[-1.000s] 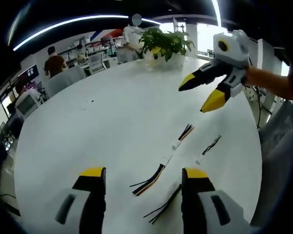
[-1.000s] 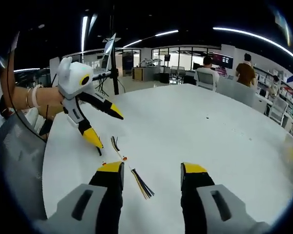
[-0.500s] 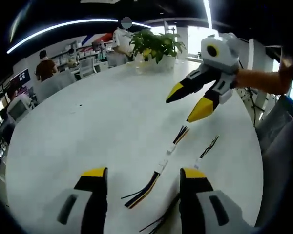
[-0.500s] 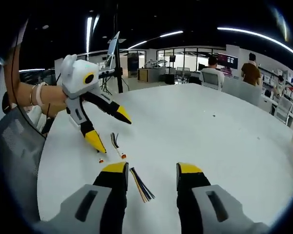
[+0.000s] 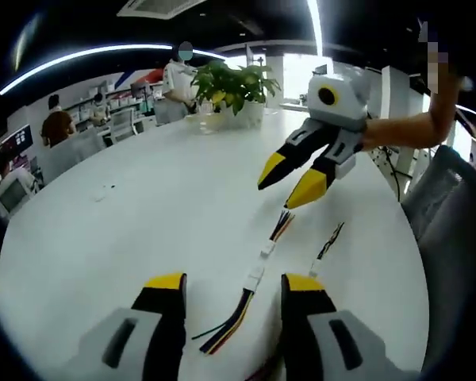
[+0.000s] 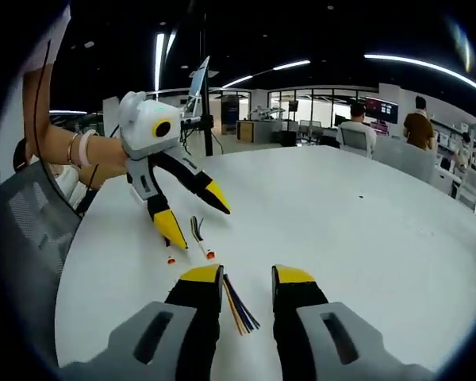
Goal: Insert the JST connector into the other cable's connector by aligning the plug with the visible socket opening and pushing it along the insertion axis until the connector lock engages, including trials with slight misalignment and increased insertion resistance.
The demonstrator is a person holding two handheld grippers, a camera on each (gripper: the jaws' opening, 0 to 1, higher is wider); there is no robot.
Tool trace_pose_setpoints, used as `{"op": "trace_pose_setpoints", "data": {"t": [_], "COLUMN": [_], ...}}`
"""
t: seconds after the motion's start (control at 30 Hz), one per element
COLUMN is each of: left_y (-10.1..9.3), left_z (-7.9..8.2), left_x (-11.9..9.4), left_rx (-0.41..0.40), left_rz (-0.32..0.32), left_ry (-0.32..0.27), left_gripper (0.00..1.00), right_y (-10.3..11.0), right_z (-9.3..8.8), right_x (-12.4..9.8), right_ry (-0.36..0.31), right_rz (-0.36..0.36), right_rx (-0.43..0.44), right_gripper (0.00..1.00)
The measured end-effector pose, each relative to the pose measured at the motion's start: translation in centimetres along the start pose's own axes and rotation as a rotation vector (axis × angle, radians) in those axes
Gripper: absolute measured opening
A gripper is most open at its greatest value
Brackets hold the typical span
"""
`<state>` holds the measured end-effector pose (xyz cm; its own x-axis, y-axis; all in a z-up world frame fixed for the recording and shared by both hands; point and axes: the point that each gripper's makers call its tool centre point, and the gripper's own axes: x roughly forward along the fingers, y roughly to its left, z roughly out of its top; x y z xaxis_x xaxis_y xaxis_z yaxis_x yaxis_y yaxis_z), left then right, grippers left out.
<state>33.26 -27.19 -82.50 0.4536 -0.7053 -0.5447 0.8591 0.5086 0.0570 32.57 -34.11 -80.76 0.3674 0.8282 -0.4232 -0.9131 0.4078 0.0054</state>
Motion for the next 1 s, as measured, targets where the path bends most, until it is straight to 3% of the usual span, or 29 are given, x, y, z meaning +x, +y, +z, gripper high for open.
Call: {"op": "trace_pose_setpoints", "data": {"t": [0.27,0.47,0.73,1.0], "left_y": [-0.4,-0.2,-0.3,-0.7], "left_z": [-0.8,-0.7,-0.3,-0.7], "left_x": [0.5,0.5,0.5,0.8], "left_rx": [0.050,0.009,0.021,0.003], "left_rz": [-0.055,-0.075,-0.136,-0.199], "left_ry": [0.011,-0.011,-0.086,-0.159], "left_gripper": [0.36,0.33,0.24,0.23], "right_y": [0.9,1.2,1.5,1.4], "right_z": [-0.8,-1.2,-1.1,-1.7], "right_x": [0.8,1.3,1.5,1.7], "right_ry": [0.001,0.005,-0.043,-0.087], "right_rz": [0.041,0.069,0.133,0.207], "right_rx": [-0.093,-0.084,-0.063,-0.065], "right_gripper": [0.14,0.13,0.13,0.12]}}
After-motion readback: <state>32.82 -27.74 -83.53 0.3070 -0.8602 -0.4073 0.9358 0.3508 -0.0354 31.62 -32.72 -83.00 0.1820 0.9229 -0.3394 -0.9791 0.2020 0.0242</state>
